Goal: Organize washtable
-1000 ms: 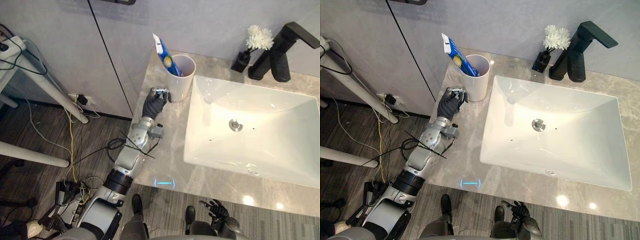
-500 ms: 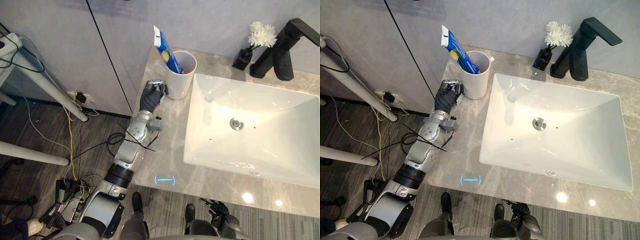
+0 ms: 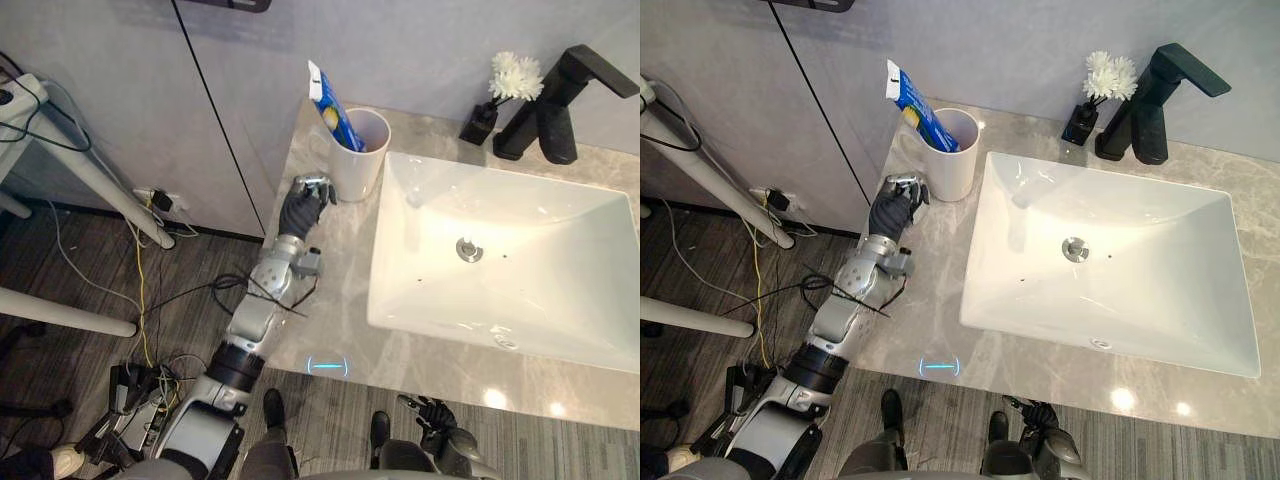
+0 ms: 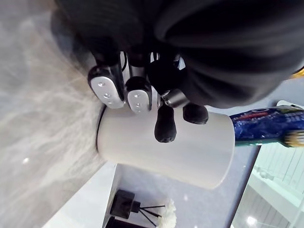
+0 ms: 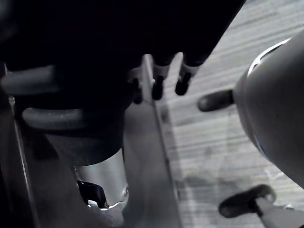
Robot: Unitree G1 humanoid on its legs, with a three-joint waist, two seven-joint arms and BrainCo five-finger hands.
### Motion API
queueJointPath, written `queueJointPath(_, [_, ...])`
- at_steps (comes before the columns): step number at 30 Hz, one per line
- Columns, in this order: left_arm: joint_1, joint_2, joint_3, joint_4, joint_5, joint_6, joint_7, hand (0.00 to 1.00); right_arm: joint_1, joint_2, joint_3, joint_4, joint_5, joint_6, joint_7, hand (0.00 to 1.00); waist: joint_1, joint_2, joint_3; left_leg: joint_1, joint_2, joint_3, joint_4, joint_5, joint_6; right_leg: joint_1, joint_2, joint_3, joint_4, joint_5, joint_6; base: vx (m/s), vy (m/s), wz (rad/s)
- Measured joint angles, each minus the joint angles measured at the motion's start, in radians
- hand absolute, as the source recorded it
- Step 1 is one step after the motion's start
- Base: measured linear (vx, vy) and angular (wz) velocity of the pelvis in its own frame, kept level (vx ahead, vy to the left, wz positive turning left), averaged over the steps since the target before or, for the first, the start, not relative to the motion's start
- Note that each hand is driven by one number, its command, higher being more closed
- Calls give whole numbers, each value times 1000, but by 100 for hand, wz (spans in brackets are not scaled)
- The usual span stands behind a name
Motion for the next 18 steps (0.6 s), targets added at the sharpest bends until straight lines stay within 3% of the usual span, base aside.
queueJointPath(5, [119,17,31,-69,2,11,-24,100,32,0,15,-32,-1,1,19,0,23,10,-9,19,8,-14,-2,4,4,13,6,-5,18,0,0,-82,-13,2])
queueJointPath(6, [155,21,53,-89,5,12,-25,100,38,0,23,-39,-1,1,20,0,24,13,-14,19,8,-20,-6,6,6,15,6,-9,19,-1,1,-233,-42,35])
queueJointPath(7, [344,84,170,-195,25,28,-44,100,65,6,27,-42,-3,0,41,0,48,16,-48,23,5,-53,-7,17,2,31,5,-40,20,-25,32,-276,-59,45])
queueJointPath(10, [411,82,198,-206,26,29,-45,100,100,2,20,-38,-6,13,39,0,83,20,-82,23,6,-81,-7,20,-1,50,9,-64,24,-48,28,-120,-36,41])
queueJointPath(12, [502,78,265,-281,26,30,-59,100,110,-3,21,-35,-9,14,43,0,87,14,-109,9,6,-95,-7,22,-4,51,12,-79,28,-50,30,18,-21,18])
queueJointPath(14, [602,49,423,-351,1,18,-64,100,129,3,17,-35,-9,12,54,0,90,3,-117,6,4,-130,-6,25,-8,66,15,-106,25,-52,36,63,-45,36])
queueJointPath(18, [682,-23,695,-359,-28,-20,2,100,178,19,-19,6,-8,14,59,0,149,-22,-142,-9,-6,-203,0,37,-15,101,24,-169,27,-67,29,61,-46,57])
